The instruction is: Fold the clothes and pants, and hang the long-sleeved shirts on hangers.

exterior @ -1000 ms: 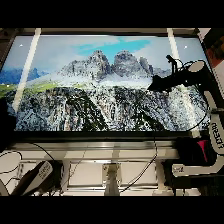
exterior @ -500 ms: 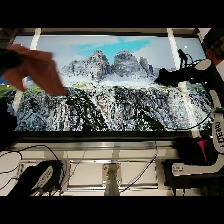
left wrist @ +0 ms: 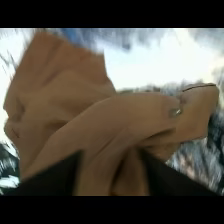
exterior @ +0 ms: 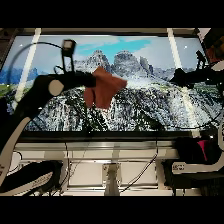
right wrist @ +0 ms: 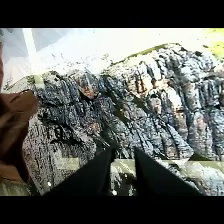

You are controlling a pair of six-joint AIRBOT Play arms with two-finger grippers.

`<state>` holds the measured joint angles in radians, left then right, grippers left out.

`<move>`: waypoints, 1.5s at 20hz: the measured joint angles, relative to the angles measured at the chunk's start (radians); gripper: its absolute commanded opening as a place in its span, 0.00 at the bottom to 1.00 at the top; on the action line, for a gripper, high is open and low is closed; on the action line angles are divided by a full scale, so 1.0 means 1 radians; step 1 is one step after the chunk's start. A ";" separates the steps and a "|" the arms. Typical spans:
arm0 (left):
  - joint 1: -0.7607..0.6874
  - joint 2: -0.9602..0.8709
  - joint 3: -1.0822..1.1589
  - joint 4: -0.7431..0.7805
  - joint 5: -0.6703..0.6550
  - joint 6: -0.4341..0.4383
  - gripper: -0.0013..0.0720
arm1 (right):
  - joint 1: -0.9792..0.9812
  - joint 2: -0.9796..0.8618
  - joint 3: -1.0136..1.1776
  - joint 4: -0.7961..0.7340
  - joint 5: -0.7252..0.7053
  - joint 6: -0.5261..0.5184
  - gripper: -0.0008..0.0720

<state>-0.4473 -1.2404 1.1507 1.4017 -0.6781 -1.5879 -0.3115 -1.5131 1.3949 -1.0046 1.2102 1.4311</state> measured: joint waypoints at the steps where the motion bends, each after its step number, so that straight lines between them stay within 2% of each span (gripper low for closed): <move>1: -0.008 -0.032 0.000 0.017 -0.043 0.001 0.88 | -0.002 0.000 0.000 -0.002 -0.001 0.000 0.47; 3: -0.018 -0.079 0.000 0.069 -0.123 0.002 0.84 | -0.002 0.000 0.000 -0.002 -0.003 0.000 0.47; 5: -0.023 -0.100 0.000 0.127 -0.191 0.002 0.49 | 0.006 0.000 0.000 0.000 -0.004 0.000 0.41; 6: -0.025 -0.104 0.000 0.159 -0.218 0.002 0.37 | 0.013 0.000 0.000 0.001 -0.005 0.000 0.29; 7: -0.026 -0.105 0.000 0.188 -0.241 0.002 0.16 | 0.024 0.000 0.000 0.005 -0.004 0.000 0.11; 8: -0.026 -0.103 0.000 0.207 -0.256 0.002 0.03 | 0.038 0.000 0.000 0.007 -0.004 0.000 0.03; 12: -0.005 -0.088 -0.002 0.255 -0.286 0.004 0.02 | 0.097 0.000 0.000 0.016 0.002 -0.013 0.02; 14: 0.038 -0.075 -0.018 0.258 -0.292 0.004 0.02 | 0.110 0.000 -0.010 0.071 0.016 -0.054 0.02; 16: 0.108 -0.049 -0.065 0.212 -0.286 0.010 0.02 | 0.111 0.000 -0.047 0.190 0.045 -0.128 0.02; 18: 0.195 -0.014 -0.140 0.090 -0.257 0.053 0.02 | 0.111 0.000 -0.127 0.323 0.069 -0.204 0.02; 23: 0.392 0.016 -0.324 -0.437 -0.225 0.288 0.03 | 0.113 0.001 -0.388 0.716 0.041 -0.402 0.03; 24: 0.412 0.008 -0.347 -0.523 -0.220 0.315 0.04 | 0.113 0.001 -0.417 0.787 0.030 -0.430 0.11; 25: 0.428 -0.006 -0.365 -0.596 -0.218 0.340 0.22 | 0.113 0.001 -0.435 0.832 0.015 -0.447 0.35; 26: 0.439 -0.022 -0.377 -0.657 -0.212 0.358 0.56 | 0.113 0.001 -0.446 0.870 -0.002 -0.461 0.64; 27: 0.447 -0.044 -0.386 -0.714 -0.207 0.369 0.71 | 0.113 0.001 -0.451 0.899 -0.013 -0.470 0.76; 30: 0.460 -0.115 -0.401 -0.888 -0.200 0.394 0.69 | 0.113 0.001 -0.444 0.946 -0.031 -0.475 0.76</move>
<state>0.0124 -1.3556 0.7498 0.5133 -0.8776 -1.1934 -0.1982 -1.5124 0.9504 -0.0582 1.1790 0.9558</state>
